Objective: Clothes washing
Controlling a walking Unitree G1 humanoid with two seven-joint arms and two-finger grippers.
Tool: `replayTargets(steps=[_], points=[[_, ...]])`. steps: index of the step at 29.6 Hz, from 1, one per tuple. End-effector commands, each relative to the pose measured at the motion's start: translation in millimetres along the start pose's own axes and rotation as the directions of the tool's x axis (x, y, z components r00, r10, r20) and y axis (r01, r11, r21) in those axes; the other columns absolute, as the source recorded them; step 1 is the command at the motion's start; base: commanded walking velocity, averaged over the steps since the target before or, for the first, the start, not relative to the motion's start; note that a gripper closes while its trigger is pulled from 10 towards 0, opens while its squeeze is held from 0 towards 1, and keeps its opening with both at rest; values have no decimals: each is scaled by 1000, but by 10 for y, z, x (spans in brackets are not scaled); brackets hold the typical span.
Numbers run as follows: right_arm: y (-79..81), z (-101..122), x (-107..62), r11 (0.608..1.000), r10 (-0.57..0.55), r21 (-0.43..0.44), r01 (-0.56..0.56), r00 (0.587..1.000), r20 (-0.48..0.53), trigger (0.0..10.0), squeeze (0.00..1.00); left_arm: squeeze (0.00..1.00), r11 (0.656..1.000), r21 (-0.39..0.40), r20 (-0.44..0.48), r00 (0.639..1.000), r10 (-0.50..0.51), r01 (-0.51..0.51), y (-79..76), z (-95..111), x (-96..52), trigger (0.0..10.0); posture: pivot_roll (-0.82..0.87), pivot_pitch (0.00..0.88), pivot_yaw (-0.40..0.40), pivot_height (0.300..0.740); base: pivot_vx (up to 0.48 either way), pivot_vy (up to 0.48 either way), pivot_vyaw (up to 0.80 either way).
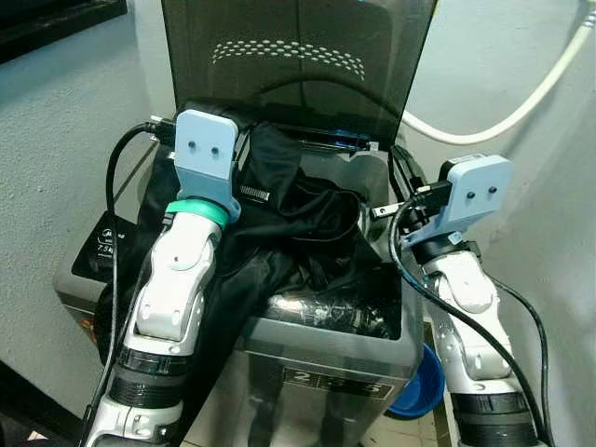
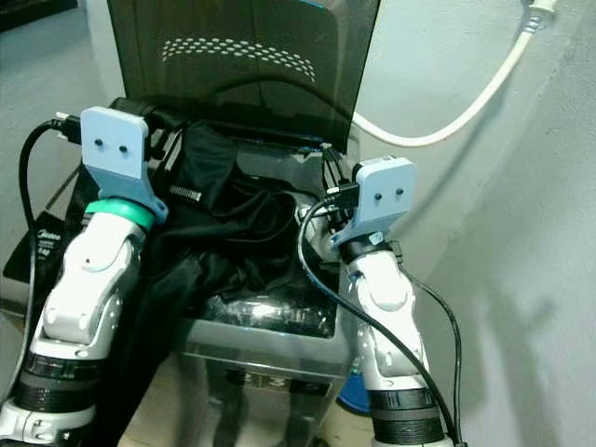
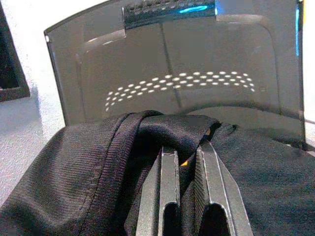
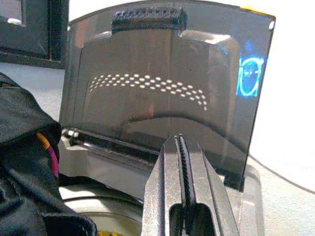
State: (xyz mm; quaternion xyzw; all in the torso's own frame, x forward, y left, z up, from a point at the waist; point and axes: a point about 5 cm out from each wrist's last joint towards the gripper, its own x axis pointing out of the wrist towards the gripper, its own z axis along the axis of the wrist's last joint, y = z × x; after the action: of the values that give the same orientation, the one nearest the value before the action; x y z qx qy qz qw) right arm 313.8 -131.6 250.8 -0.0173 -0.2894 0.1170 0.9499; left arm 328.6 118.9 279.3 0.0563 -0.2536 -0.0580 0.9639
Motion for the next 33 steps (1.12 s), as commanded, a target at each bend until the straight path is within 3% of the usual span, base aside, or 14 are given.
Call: replayTargets(steps=[1,9,17,33], points=[[-16,-36,-28,1000,-11,-2,11,1000,-15,10000,0,0,1000,-7,9,1000,-11,11,-28,25,7,10000,88,0,52,740,0,-480,0],[-18,-34,-30,1000,-13,-3,13,1000,-16,10000,0,0,1000,-10,4,1000,-10,10,-28,19,8,10000,88,0,52,740,0,-417,0],[-21,-37,-32,1000,-14,-4,14,1000,-17,10000,0,0,999,-46,3,1000,-8,8,-26,19,4,10000,87,0,52,740,0,0,0],[-23,-43,-33,1000,-16,-4,16,1000,-18,10000,0,0,999,-50,-4,1000,-5,5,-19,13,3,10000,89,0,53,740,0,470,0]])
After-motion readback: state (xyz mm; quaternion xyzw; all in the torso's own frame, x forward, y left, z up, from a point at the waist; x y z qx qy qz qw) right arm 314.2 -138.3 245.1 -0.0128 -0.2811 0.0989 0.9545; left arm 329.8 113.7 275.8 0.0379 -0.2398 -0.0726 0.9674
